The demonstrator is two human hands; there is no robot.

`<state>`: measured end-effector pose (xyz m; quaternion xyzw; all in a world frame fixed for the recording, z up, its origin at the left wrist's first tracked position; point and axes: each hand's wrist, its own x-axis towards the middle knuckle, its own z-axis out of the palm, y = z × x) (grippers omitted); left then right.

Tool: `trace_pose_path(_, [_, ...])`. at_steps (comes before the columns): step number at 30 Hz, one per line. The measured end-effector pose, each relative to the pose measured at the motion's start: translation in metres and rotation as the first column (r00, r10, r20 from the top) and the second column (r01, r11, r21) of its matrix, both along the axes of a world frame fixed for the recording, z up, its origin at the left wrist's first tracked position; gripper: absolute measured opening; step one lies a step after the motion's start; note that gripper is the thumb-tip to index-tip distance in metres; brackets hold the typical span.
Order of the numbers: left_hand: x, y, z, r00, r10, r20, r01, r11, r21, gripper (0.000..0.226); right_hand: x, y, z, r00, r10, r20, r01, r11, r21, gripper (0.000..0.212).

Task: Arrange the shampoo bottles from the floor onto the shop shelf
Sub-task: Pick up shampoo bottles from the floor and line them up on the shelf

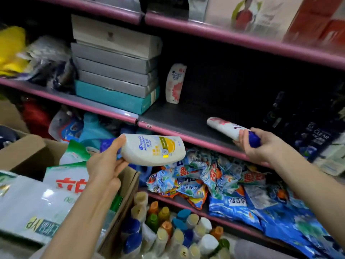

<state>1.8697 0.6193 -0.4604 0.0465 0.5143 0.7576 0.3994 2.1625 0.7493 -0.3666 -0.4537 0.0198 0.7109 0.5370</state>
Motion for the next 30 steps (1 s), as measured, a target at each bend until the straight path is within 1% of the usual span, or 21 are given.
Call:
trace_pose_path(2, [0.006, 0.001, 0.000, 1.000, 0.021, 0.001, -0.021, 1.000, -0.009, 0.025, -0.019, 0.010, -0.002, 0.998, -0.065, -0.009, 0.065, 0.998, -0.008, 0.030])
trace_pose_path(4, [0.010, 0.003, 0.000, 0.999, 0.036, -0.007, -0.036, 0.999, -0.012, 0.021, -0.034, 0.014, -0.003, 0.994, -0.101, 0.044, 0.100, 0.994, 0.032, 0.038])
trace_pose_path(6, [0.011, 0.004, 0.001, 0.999, 0.033, -0.024, -0.033, 0.999, -0.005, 0.018, -0.045, 0.011, -0.005, 0.992, -0.096, 0.082, 0.089, 0.993, 0.083, 0.048])
trace_pose_path(7, [0.013, 0.005, 0.002, 0.999, 0.026, -0.031, -0.026, 1.000, 0.005, 0.017, -0.050, 0.005, -0.006, 0.994, -0.055, 0.096, 0.047, 0.995, 0.085, 0.053])
trace_pose_path(8, [0.015, 0.005, 0.003, 0.999, 0.019, -0.040, -0.018, 1.000, 0.017, 0.016, -0.056, -0.003, -0.009, 0.992, 0.027, 0.126, -0.038, 0.995, 0.088, 0.057])
trace_pose_path(9, [0.018, 0.005, 0.004, 0.998, 0.010, -0.055, -0.009, 1.000, 0.025, 0.014, -0.063, -0.014, -0.013, 0.969, 0.151, 0.196, -0.171, 0.982, 0.085, 0.057])
trace_pose_path(10, [0.020, 0.005, 0.005, 0.997, 0.002, -0.078, 0.000, 1.000, 0.028, 0.013, -0.070, -0.025, -0.018, 0.903, 0.298, 0.310, -0.337, 0.938, 0.080, 0.055])
trace_pose_path(11, [0.022, 0.005, 0.006, 0.994, -0.005, -0.108, 0.008, 1.000, 0.027, 0.012, -0.078, -0.036, -0.025, 0.789, 0.415, 0.453, -0.500, 0.862, 0.082, 0.054])
trace_pose_path(12, [0.023, 0.004, 0.006, 0.989, -0.012, -0.147, 0.016, 1.000, 0.025, 0.010, -0.085, -0.046, -0.034, 0.633, 0.465, 0.619, -0.650, 0.754, 0.098, 0.057])
trace_pose_path(13, [0.025, 0.004, 0.006, 0.981, -0.021, -0.193, 0.026, 0.999, 0.023, 0.009, -0.091, -0.056, -0.044, 0.444, 0.428, 0.787, -0.780, 0.616, 0.105, 0.065])
trace_pose_path(14, [0.026, 0.003, 0.006, 0.970, -0.033, -0.242, 0.039, 0.999, 0.023, 0.009, -0.096, -0.062, -0.053, 0.246, 0.318, 0.915, -0.887, 0.455, 0.080, 0.077])
trace_pose_path(15, [0.028, 0.002, 0.006, 0.957, -0.044, -0.287, 0.053, 0.998, 0.024, 0.009, -0.101, -0.067, -0.060, 0.084, 0.183, 0.980, -0.953, 0.302, 0.026, 0.088])
trace_pose_path(16, [0.029, 0.001, 0.006, 0.945, -0.057, -0.321, 0.069, 0.997, 0.025, 0.010, -0.106, -0.069, -0.067, -0.015, 0.078, 0.997, -0.982, 0.187, -0.029, 0.095])
trace_pose_path(17, [0.031, 0.001, 0.005, 0.937, -0.075, -0.342, 0.089, 0.996, 0.026, 0.013, -0.111, -0.070, -0.073, -0.060, 0.033, 0.998, -0.992, 0.112, -0.063, 0.098])
trace_pose_path(18, [0.032, 0.000, 0.005, 0.931, -0.098, -0.351, 0.114, 0.993, 0.024, 0.017, -0.115, -0.071, -0.078, -0.066, 0.043, 0.997, -0.995, 0.075, -0.069, 0.096])
trace_pose_path(20, [0.032, 0.000, 0.003, 0.922, -0.156, -0.354, 0.169, 0.986, 0.006, 0.020, -0.121, -0.078, -0.088, -0.040, 0.115, 0.993, -0.996, 0.078, -0.049, 0.088])
trace_pose_path(22, [0.033, 0.002, 0.002, 0.908, -0.239, -0.345, 0.250, 0.968, -0.013, 0.019, -0.125, -0.085, -0.100, 0.001, 0.117, 0.993, -0.991, 0.133, -0.015, 0.079])
trace_pose_path(25, [0.036, 0.003, 0.005, 0.845, -0.369, -0.387, 0.409, 0.912, 0.024, 0.018, -0.126, -0.097, -0.111, 0.143, 0.149, 0.978, -0.975, 0.192, 0.113, 0.066])
trace_pose_path(26, [0.036, 0.003, 0.006, 0.830, -0.390, -0.399, 0.444, 0.895, 0.050, 0.021, -0.125, -0.100, -0.114, 0.189, 0.182, 0.965, -0.966, 0.212, 0.149, 0.060])
trace_pose_path(28, [0.036, 0.003, 0.006, 0.814, -0.417, -0.405, 0.487, 0.869, 0.084, 0.030, -0.123, -0.106, -0.118, 0.263, 0.232, 0.936, -0.939, 0.286, 0.193, 0.053])
trace_pose_path(30, [0.035, 0.003, 0.006, 0.791, -0.436, -0.429, 0.508, 0.859, 0.065, 0.028, -0.122, -0.111, -0.118, 0.301, 0.255, 0.919, -0.917, 0.342, 0.206, 0.050])
